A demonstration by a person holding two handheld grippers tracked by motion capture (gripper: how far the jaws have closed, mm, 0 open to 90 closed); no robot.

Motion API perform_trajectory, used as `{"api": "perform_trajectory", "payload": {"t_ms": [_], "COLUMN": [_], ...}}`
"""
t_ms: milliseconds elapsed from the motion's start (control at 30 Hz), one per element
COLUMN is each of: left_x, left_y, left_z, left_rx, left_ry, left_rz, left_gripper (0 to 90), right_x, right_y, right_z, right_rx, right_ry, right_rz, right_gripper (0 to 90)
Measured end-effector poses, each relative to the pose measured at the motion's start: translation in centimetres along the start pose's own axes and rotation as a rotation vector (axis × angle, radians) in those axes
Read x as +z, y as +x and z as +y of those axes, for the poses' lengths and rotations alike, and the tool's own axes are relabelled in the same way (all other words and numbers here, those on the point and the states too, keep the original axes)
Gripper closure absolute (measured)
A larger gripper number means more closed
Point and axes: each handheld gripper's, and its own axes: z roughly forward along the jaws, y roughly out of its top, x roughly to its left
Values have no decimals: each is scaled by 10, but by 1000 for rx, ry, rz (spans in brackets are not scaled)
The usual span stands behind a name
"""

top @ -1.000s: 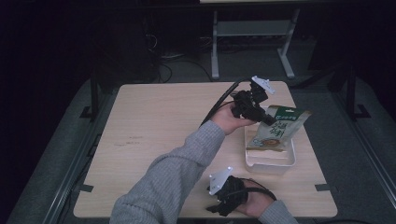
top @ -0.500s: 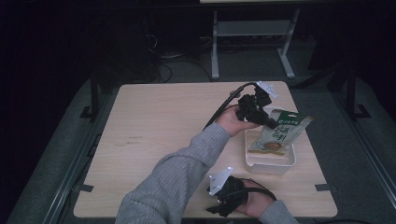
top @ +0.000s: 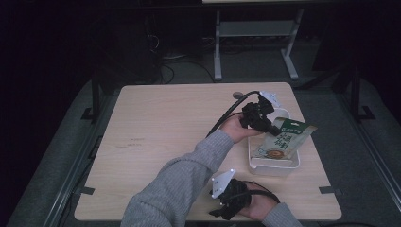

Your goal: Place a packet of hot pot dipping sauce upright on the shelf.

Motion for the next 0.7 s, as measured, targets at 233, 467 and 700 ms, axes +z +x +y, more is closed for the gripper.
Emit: {"api": "perform_trajectory", "payload": {"t_ms": [233, 467, 700], "left_x": [0, 2, 1], "left_y": [-2, -1, 0], "left_z": [-5, -11, -15], "left_rx": [8, 3, 0], "left_ry": [-14, 12, 27], "left_rz": [11, 14, 22], "left_gripper": [890, 863, 861], "right_x": [1, 2, 3], "right_y": [0, 0, -1], "right_z": [0, 0, 0], "right_rx": [-2, -6, -6], "right_ry": [2, 3, 3], "right_rz": [5, 5, 9], "right_gripper": [348, 348, 347]}}
